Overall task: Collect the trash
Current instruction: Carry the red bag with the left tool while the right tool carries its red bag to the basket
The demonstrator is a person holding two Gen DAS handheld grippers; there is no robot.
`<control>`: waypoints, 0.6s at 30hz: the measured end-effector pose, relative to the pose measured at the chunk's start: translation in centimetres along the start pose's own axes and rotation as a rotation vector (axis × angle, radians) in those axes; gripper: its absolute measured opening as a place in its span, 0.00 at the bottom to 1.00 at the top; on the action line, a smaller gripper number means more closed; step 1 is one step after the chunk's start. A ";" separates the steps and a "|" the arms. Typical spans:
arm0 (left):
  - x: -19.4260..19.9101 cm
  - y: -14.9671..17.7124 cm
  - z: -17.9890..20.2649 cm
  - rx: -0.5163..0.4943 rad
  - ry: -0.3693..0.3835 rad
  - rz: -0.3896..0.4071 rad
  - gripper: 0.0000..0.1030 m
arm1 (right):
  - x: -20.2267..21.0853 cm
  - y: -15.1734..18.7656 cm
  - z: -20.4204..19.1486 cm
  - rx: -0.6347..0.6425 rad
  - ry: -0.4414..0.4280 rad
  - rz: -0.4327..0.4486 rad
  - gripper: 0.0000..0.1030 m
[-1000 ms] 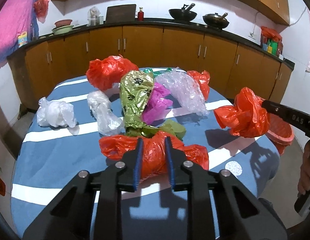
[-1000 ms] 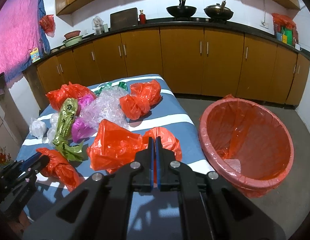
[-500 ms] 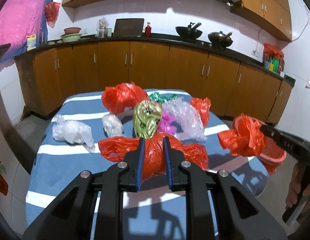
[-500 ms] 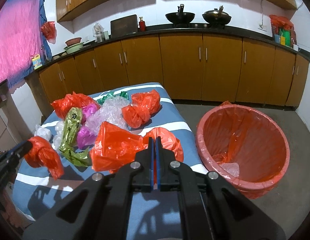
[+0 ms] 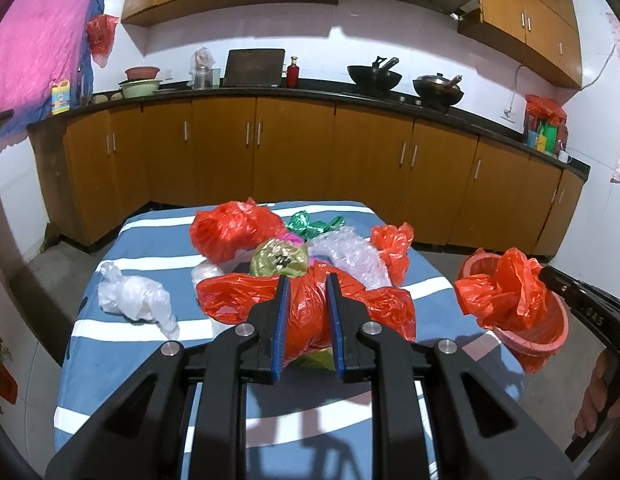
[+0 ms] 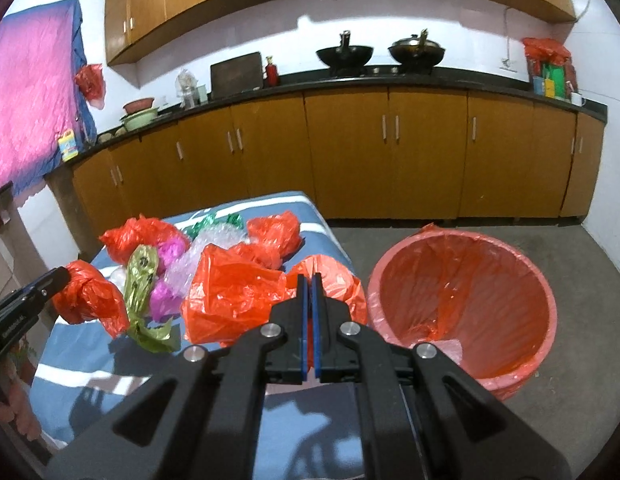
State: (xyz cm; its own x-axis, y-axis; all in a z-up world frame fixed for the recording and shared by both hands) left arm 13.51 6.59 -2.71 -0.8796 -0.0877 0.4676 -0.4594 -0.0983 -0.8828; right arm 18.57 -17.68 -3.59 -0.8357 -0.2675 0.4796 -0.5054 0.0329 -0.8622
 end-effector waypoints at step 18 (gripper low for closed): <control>-1.9 -2.1 6.5 -0.037 0.106 -0.010 0.18 | 1.4 -1.6 5.6 -0.080 0.115 0.078 0.03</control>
State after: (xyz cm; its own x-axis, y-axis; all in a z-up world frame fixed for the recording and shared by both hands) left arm 16.92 0.55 -1.47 -0.8822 0.0184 0.4706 -0.4708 -0.0616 -0.8801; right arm 19.41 -23.53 -2.44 -0.8901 -0.1489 0.4308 -0.4492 0.1271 -0.8843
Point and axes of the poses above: each gripper's, at about its wrist camera, not at the fingertips, and x roughly against the way its jaws point, z to its right, y to its underside, the point moved 2 cm from there along -x, roughly the way its jaws point, and after that the axes turned 5 degrees about -y, right-handed, at the moved point
